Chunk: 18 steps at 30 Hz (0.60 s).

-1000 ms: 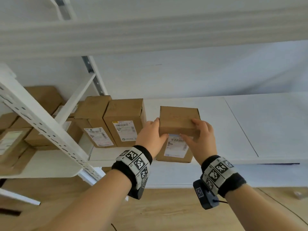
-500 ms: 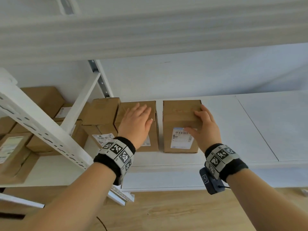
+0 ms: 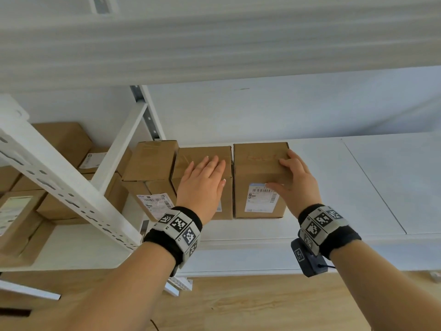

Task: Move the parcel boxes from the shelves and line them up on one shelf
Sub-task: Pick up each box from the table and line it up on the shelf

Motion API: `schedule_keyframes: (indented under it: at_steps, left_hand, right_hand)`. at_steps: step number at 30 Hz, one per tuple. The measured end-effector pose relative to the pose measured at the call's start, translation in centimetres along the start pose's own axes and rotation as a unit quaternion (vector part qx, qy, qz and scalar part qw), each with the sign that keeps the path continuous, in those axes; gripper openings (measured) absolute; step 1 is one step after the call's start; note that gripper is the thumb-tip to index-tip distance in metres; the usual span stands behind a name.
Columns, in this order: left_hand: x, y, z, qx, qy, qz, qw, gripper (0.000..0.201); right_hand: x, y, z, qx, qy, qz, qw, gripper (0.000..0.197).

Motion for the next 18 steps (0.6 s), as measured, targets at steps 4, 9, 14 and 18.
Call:
schedule_keyframes:
  at_steps: [4, 9, 14, 18]
  left_hand:
    - [0.0, -0.1, -0.1, 0.003, 0.003, 0.0, 1.0, 0.049]
    - [0.0, -0.1, -0.1, 0.008, 0.01, -0.003, 1.0, 0.048]
    - [0.1, -0.1, -0.1, 0.014, 0.02, -0.003, 1.0, 0.047]
    - [0.0, -0.1, -0.1, 0.013, 0.018, -0.003, 1.0, 0.047]
  right_hand:
    - [-0.4, -0.2, 0.4, 0.029, -0.014, -0.001, 0.999, 0.06]
    - [-1.2, -3.0, 0.7, 0.258, -0.06, 0.049, 0.963, 0.087]
    - [-2.4, -4.4, -1.3, 0.335, -0.138, 0.093, 0.927, 0.088]
    - [-2.9, -4.4, -1.3, 0.31, -0.138, 0.083, 0.937, 0.074]
Point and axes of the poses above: each hand's wrist, its own x-axis away from the middle knuckle, its own z-axis out of the back of the hand, y = z × x, the point moved 3 cm from there along -x, towards the middle knuckle, and after that the axes turned 6 degrees about -y, right-handed, at the moved point
